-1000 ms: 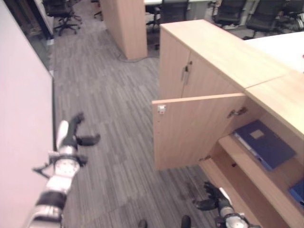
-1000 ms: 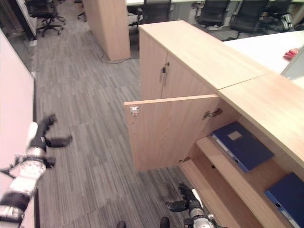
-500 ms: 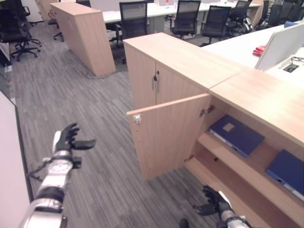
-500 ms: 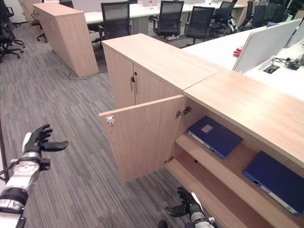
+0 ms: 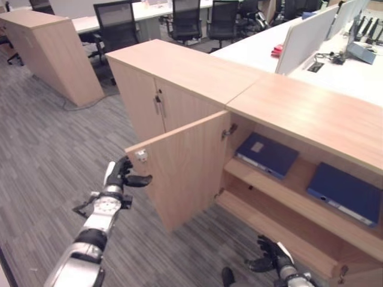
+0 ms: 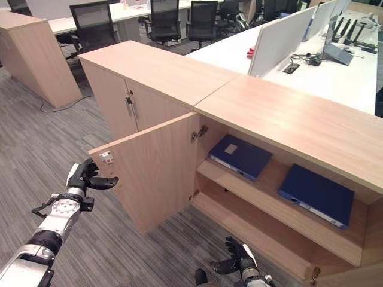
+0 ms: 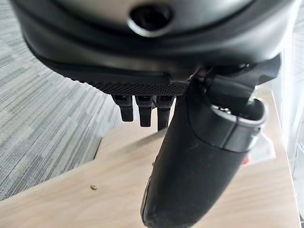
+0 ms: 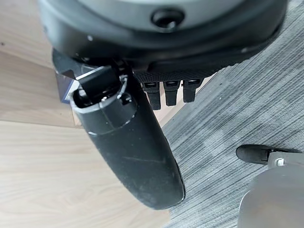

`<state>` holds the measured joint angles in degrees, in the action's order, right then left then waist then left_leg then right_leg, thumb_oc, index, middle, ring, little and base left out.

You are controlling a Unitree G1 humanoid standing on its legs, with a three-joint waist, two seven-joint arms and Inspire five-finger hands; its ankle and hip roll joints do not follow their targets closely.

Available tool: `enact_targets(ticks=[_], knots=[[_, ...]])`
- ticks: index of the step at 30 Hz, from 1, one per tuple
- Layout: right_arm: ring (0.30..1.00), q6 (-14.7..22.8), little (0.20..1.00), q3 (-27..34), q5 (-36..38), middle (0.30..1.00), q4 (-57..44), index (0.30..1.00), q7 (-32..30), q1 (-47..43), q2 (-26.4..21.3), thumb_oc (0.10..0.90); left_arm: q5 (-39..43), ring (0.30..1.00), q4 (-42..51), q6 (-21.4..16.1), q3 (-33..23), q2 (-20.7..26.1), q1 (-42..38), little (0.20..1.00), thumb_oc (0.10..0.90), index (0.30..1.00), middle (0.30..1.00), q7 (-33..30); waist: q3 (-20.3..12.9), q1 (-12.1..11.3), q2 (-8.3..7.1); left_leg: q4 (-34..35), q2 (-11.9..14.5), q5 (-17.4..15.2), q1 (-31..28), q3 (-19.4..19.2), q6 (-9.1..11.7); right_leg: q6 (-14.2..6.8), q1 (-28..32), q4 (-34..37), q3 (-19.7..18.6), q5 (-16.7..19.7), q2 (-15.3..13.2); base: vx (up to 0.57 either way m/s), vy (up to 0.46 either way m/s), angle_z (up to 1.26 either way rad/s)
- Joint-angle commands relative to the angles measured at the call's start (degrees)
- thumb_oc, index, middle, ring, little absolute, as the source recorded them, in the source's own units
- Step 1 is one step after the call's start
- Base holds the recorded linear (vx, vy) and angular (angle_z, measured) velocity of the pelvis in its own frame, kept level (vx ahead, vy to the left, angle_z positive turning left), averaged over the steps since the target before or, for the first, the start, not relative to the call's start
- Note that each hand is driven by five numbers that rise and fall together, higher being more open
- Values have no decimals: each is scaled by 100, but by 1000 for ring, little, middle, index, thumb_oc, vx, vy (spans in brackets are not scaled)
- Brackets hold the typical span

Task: Put the empty folder in the office cabinet

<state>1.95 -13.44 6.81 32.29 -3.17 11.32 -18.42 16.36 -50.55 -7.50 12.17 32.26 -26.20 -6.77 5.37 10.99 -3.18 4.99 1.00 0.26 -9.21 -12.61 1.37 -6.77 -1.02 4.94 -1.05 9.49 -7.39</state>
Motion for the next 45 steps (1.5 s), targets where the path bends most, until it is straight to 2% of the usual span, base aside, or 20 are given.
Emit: enact_targets(ticks=[1, 10, 15, 18, 19, 20, 23, 24, 25, 27, 28, 29, 31, 32, 36, 37, 38, 41, 44, 45], knots=[[900, 341, 900, 156, -118, 900, -346, 900, -101, -332, -296, 800, -85, 900, -379, -483, -18, 113, -1340, 900, 800, 900, 900, -84, -20, -121, 202, 1, -3, -636, -118, 37, 76, -727, -84, -680, 177, -608, -381, 7, 21, -10], [900, 334, 900, 189, -156, 900, -411, 900, -125, -368, -325, 800, -147, 900, -381, -516, 322, -288, -1716, 900, 800, 900, 900, -49, 11, 95, 153, 1, -39, -677, -113, -113, 52, -787, -227, -716, 44, -525, -397, -5, 29, -7], [900, 311, 900, 245, -224, 900, -344, 900, -229, -432, -248, 800, -161, 900, 533, -669, 520, -721, -1307, 900, 800, 900, 900, -12, 140, 48, 112, 1, -52, -675, -86, -138, 16, -807, -362, -846, 160, -443, -456, -33, 3, -8], [900, 308, 900, 299, -195, 900, -278, 900, -324, -628, -134, 800, 74, 900, 1460, -759, 612, -1005, -665, 900, 800, 900, 900, 101, 283, -86, 142, 1, 44, -591, 19, -271, 19, -823, -493, -1125, 522, -376, -501, -126, -55, -11], [900, 267, 900, 370, -191, 900, -232, 900, -383, -689, -37, 800, 102, 900, 2110, -761, 666, -1113, -75, 900, 800, 900, 900, 263, 393, -224, 206, 1, 118, -498, 75, -362, 9, -803, -588, -1401, 862, -429, -614, -113, -36, -18], [900, 267, 900, 367, -192, 900, -232, 900, -384, -682, -37, 800, 100, 900, 2135, -748, 664, -1110, -54, 900, 800, 900, 900, 261, 384, -220, 205, 1, 117, -499, 76, -360, 11, -802, -595, -1417, 864, -440, -616, -118, -32, -23], [900, 238, 900, 414, -261, 900, -102, 900, -427, -750, 118, 800, 344, 900, 2942, -688, 622, -1204, 990, 900, 800, 900, 900, 642, 440, -607, 363, -27, 264, -434, 132, -673, -11, -526, -439, -1839, 2007, -840, -1043, -99, -44, -23], [900, 238, 900, 413, -261, 900, -103, 900, -428, -749, 118, 800, 344, 900, 2943, -687, 621, -1203, 991, 900, 800, 900, 900, 642, 439, -605, 362, -27, 264, -434, 133, -672, -11, -526, -440, -1840, 2008, -841, -1044, -108, -89, -83], [900, 211, 900, 403, -298, 900, -122, 900, -408, -726, 171, 800, 682, 900, 3295, -605, 521, -1323, 1590, 900, 800, 900, 900, 814, 383, -771, 335, -64, 296, -402, 191, -919, -22, -495, -219, -1871, 2444, -871, -1157, -84, -125, -77], [900, 193, 900, 406, -288, 900, -70, 900, -402, -737, 209, 800, 768, 900, 3430, -546, 557, -1353, 1864, 900, 800, 900, 900, 947, 349, -849, 314, -75, 297, -386, 221, -989, -19, -493, -103, -1785, 2530, -883, -1141, -52, -149, -42], [900, 146, 900, 399, -308, 900, 1, 900, -415, -823, 267, 800, 792, 900, 3792, -470, 704, -1291, 2249, 900, 800, 900, 900, 1227, 298, -978, 305, -101, 331, -335, 265, -1148, 2, -506, 57, -1537, 2694, -892, -1096, 36, -266, -99], [900, 148, 900, 408, -291, 900, 27, 900, -410, -834, 241, 800, 913, 900, 4221, -371, 955, -1135, 2485, 900, 800, 900, 900, 1598, 253, -978, 390, -118, 376, -297, 266, -1190, 69, -498, 149, -1222, 2505, -941, -936, 36, -267, -125], [900, 146, 900, 395, -263, 900, 53, 900, -416, -849, 214, 800, 990, 900, 4344, -335, 1041, -1102, 2485, 900, 800, 900, 900, 1685, 261, -949, 429, -117, 399, -282, 249, -1182, 106, -484, 188, -1120, 2434, -954, -868, 31, -198, -87], [900, 137, 900, 349, -257, 900, 133, 900, -403, -938, 132, 800, 952, 900, 4607, -352, 1218, -994, 2378, 900, 800, 900, 900, 1820, 254, -838, 543, -117, 456, -241, 226, -1209, 187, -470, 249, -882, 2287, -981, -754, 8, -228, -35], [900, 150, 900, 260, -286, 900, 220, 900, -409, -1091, 5, 800, 1074, 900, 5056, -360, 1388, -910, 2130, 900, 800, 900, 900, 1966, 250, -703, 695, -147, 596, -150, 178, -1351, 322, -429, 331, -509, 2080, -976, -547, 0, -159, -42], [900, 152, 900, 171, -286, 900, 238, 900, -400, -1164, -62, 800, 1281, 900, 5191, -316, 1545, -1005, 1926, 900, 800, 900, 900, 2037, 248, -577, 771, -230, 694, -119, 155, -1454, 404, -392, 387, -343, 1919, -996, -414, 13, -118, -38], [900, 152, 900, 172, -285, 900, 239, 900, -400, -1165, -63, 800, 1281, 900, 5190, -316, 1545, -1007, 1925, 900, 800, 900, 900, 2037, 250, -579, 772, -231, 695, -120, 153, -1456, 405, -391, 389, -342, 1917, -995, -412, 19, -174, -46], [900, 167, 900, 34, -310, 900, 341, 900, -402, -1319, -200, 800, 1504, 900, 5278, -309, 1871, -1278, 1389, 900, 800, 900, 900, 2053, 316, -322, 872, -584, 923, -129, 147, -1629, 532, -288, 448, -278, 1666, -1097, -252, 6, -116, -43], [900, 183, 900, -58, -288, 900, 188, 900, -405, -1312, -344, 800, 1700, 900, 5114, -325, 2168, -1743, 814, 900, 800, 900, 900, 1868, 397, -18, 885, -962, 1220, -107, 109, -1798, 663, -163, 538, -301, 1428, -1270, -83, 27, -129, -52], [900, 183, 900, -63, -257, 900, 200, 900, -454, -1289, -369, 800, 1774, 900, 5013, -316, 2322, -1917, 647, 900, 800, 900, 900, 1759, 411, 69, 867, -1098, 1358, 62, 143, -1826, 724, -113, 578, -302, 1361, -1308, -26, 46, -104, -38]])
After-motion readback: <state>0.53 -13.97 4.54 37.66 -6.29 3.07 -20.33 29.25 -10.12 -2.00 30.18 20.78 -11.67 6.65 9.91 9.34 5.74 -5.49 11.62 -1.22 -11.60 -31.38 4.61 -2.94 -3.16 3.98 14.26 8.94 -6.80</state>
